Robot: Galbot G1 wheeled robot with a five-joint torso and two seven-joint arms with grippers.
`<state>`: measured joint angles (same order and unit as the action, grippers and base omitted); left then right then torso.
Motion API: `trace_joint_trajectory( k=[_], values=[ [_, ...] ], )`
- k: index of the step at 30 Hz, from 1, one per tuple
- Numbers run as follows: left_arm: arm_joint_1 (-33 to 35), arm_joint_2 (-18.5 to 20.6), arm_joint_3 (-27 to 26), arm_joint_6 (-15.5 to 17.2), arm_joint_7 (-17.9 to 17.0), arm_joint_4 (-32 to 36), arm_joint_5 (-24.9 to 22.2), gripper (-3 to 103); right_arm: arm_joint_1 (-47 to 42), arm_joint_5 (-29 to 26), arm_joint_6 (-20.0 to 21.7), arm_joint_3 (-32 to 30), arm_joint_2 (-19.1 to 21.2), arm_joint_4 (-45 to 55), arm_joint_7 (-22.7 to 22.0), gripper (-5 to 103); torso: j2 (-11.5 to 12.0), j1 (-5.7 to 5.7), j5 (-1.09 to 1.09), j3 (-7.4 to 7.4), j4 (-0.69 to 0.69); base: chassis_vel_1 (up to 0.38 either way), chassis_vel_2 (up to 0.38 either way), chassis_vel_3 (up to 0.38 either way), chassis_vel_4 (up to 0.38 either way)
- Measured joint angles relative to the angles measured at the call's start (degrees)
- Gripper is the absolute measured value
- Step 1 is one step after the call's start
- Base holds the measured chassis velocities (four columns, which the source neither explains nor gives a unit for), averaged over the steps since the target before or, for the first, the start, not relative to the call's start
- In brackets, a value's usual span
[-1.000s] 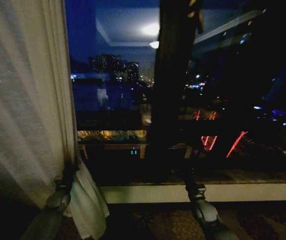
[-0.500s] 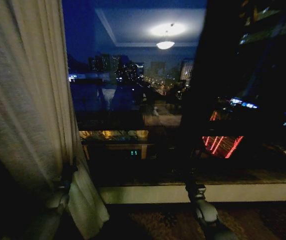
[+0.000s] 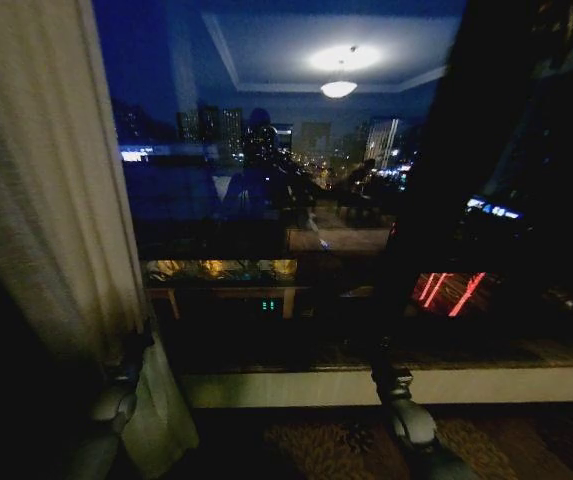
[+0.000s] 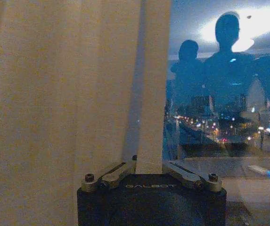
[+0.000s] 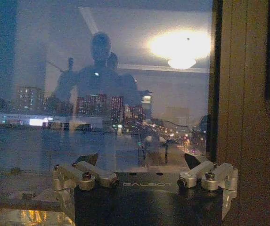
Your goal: Open the curtains by pulling them apart, changing their state from closed to fully open.
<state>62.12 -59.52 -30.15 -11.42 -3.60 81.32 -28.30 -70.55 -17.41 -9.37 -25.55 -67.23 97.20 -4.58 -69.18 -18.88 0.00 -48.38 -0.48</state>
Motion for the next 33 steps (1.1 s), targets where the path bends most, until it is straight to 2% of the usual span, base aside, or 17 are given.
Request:
trace_joint_trajectory(
  k=[10,15,18,19,22,27,31,33],
  values=[
    [0.1,0.3,-0.3,0.0,-1.1,-0.2,0.0,0,0.0,0.0,0.0,0.0,0.0,0.0,0.0,100,0.0,0.0,-0.02,0.0,0.02,-0.005,-0.001,0.002,0.004],
    [-2.6,2.7,-0.7,-0.2,-4.1,-4.3,-1.2,0,0.0,0.0,0.0,0.0,0.0,0.0,0.0,100,0.0,0.0,0.01,0.0,0.01,0.0,0.0,0.0,0.0],
    [-5.1,4.4,-0.8,-0.3,-8.0,-7.2,-3.4,0,0.0,0.0,0.0,0.0,0.0,0.0,0.0,100,0.0,0.0,-0.02,0.0,0.02,0.0,0.0,0.0,0.0],
    [-5.1,4.4,-0.8,-0.3,-8.0,-7.2,-3.4,0,0.0,0.0,0.0,0.0,0.0,0.0,0.0,100,0.0,0.0,-0.02,0.0,0.02,0.0,0.0,0.0,0.0],
    [-7.8,6.2,-1.0,-0.2,-11.5,-11.1,-4.8,0,0.0,0.0,0.0,0.0,0.0,0.0,0.0,100,0.0,0.0,-0.02,0.0,0.02,0.0,0.0,0.0,0.0],
    [-10.5,7.8,-1.0,-1.0,-12.9,-15.6,-5.4,0,0.0,0.0,0.0,0.0,0.0,0.0,0.0,100,0.0,0.0,0.0,0.0,0.02,0.0,0.0,0.0,0.0],
    [-16.3,10.5,-0.7,-1.5,-15.3,-23.8,-6.7,0,0.0,0.0,0.0,0.0,0.0,0.0,0.0,100,0.0,0.0,-0.03,0.0,0.02,0.0,0.0,0.0,0.0],
    [-17.6,11.2,-0.6,-1.5,-15.6,-25.7,-7.0,0,0.0,0.0,0.0,0.0,0.0,0.0,0.0,100,0.0,0.0,-0.02,0.01,0.02,0.0,0.0,0.0,0.0]
  ],
)
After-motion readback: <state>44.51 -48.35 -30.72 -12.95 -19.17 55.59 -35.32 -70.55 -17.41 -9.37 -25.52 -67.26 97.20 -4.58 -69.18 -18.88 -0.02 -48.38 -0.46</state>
